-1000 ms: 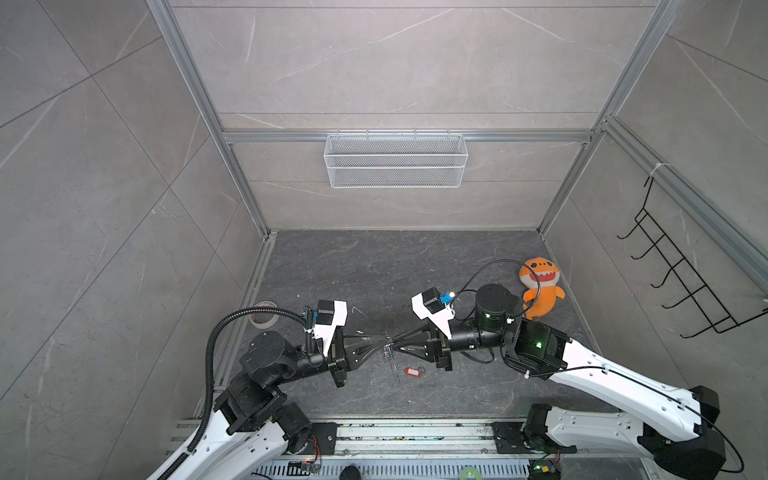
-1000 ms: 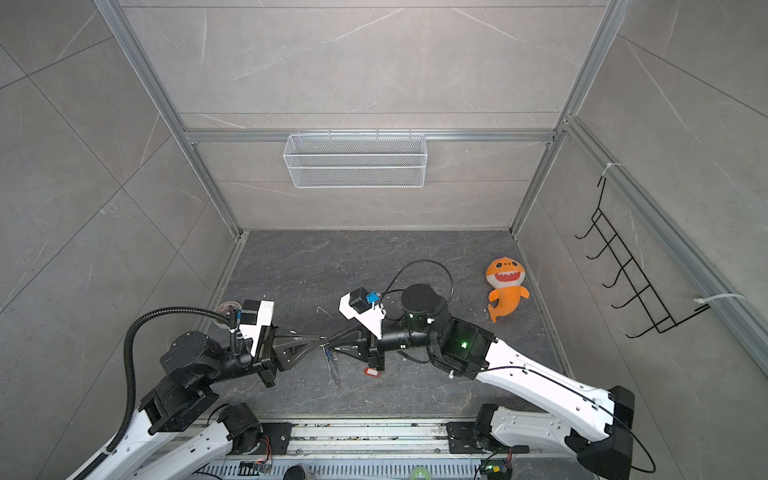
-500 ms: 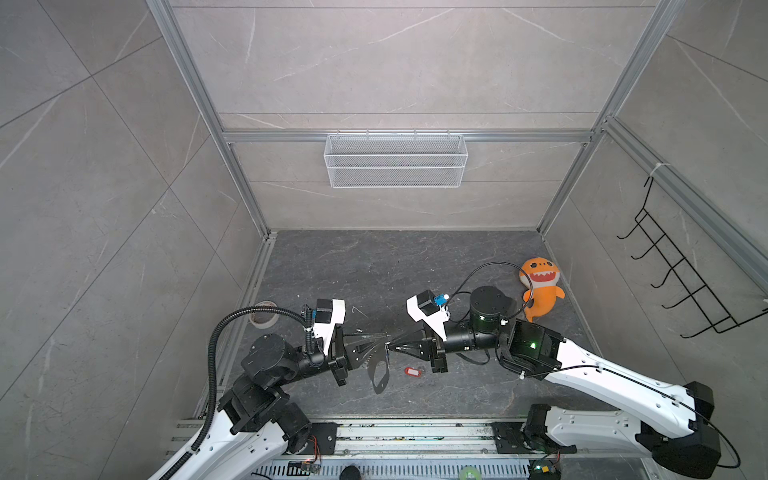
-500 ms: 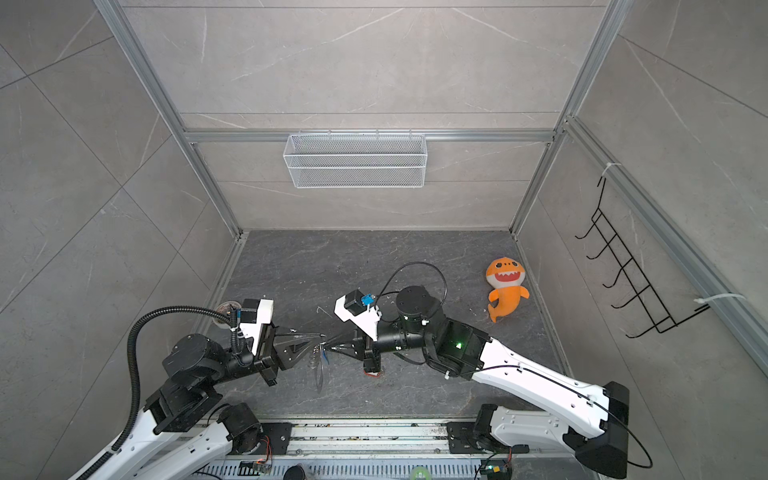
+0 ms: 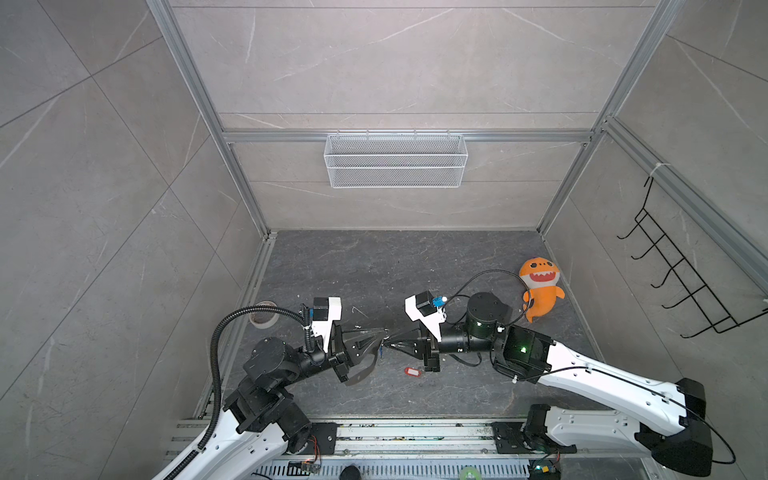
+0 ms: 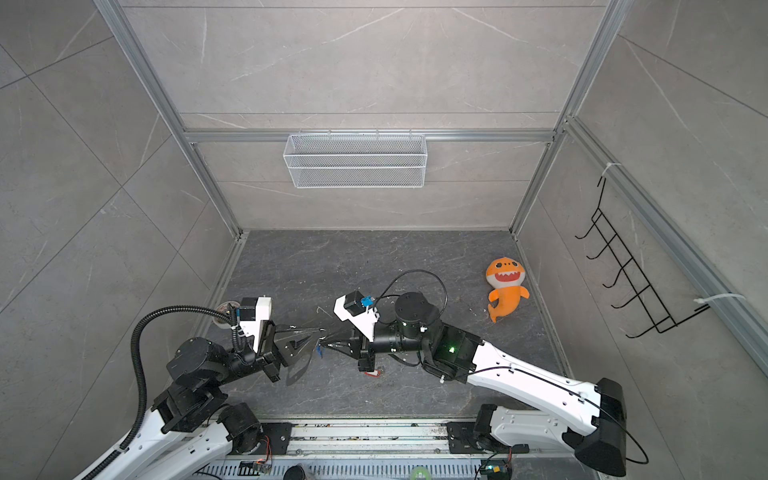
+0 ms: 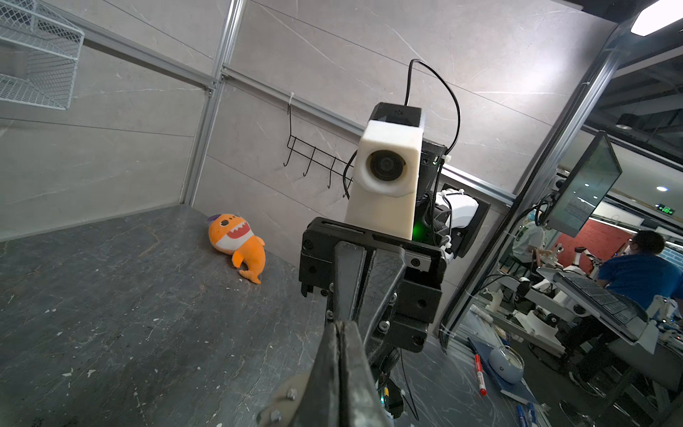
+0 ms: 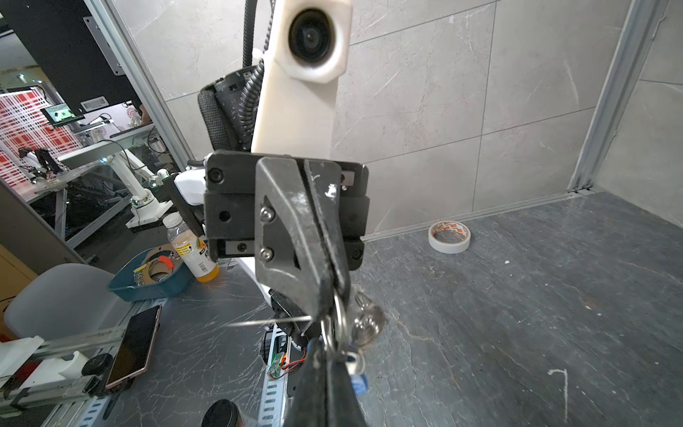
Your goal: Remove the keys from the keyring
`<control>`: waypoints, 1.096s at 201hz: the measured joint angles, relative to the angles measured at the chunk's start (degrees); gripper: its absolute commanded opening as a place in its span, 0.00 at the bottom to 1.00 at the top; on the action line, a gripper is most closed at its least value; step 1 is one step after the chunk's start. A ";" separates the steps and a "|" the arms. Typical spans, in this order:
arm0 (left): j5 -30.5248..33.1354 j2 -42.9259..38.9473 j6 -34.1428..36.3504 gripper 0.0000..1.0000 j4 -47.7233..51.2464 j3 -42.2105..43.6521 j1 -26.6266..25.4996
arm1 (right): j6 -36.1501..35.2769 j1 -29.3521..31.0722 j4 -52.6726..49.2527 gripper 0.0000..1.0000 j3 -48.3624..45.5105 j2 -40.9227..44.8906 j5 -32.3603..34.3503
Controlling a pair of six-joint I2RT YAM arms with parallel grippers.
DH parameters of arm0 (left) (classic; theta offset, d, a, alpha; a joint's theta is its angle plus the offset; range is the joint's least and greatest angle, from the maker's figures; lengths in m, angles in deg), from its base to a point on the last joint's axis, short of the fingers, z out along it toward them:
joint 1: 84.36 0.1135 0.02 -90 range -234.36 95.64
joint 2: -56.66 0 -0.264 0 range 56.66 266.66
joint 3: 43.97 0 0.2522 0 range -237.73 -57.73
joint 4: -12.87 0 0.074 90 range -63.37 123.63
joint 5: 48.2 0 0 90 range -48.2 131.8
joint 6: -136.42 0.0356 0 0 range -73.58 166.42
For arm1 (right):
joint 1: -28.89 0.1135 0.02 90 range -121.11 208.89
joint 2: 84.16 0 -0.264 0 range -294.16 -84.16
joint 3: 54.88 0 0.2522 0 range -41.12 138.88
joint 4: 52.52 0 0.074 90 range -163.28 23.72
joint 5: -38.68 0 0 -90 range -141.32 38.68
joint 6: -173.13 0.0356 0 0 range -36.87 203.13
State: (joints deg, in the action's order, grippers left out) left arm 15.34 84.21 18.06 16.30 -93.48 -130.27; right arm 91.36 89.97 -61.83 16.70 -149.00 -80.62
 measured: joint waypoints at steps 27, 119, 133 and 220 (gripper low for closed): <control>0.61 -0.15 -0.22 0.00 -0.70 0.04 0.00 | 0.15 1.31 0.09 0.00 -0.35 -1.07 -0.02; 3.30 -3.19 1.62 0.00 5.51 -1.33 0.00 | -1.22 1.33 -6.62 0.00 -0.63 6.34 4.85; 5.01 -3.85 1.99 0.00 7.61 -1.79 -0.02 | -1.84 1.33 -8.66 0.00 -0.63 8.52 6.62; 13.84 -10.78 2.95 0.00 17.22 -1.95 -0.02 | 4.24 -9.27 -14.82 0.00 -13.03 12.79 16.48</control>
State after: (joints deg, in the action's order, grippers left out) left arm 29.17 73.43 21.01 33.52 -95.43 -130.29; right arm 95.60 80.71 -76.65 3.67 -136.21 -64.14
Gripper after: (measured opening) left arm 0.045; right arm 0.049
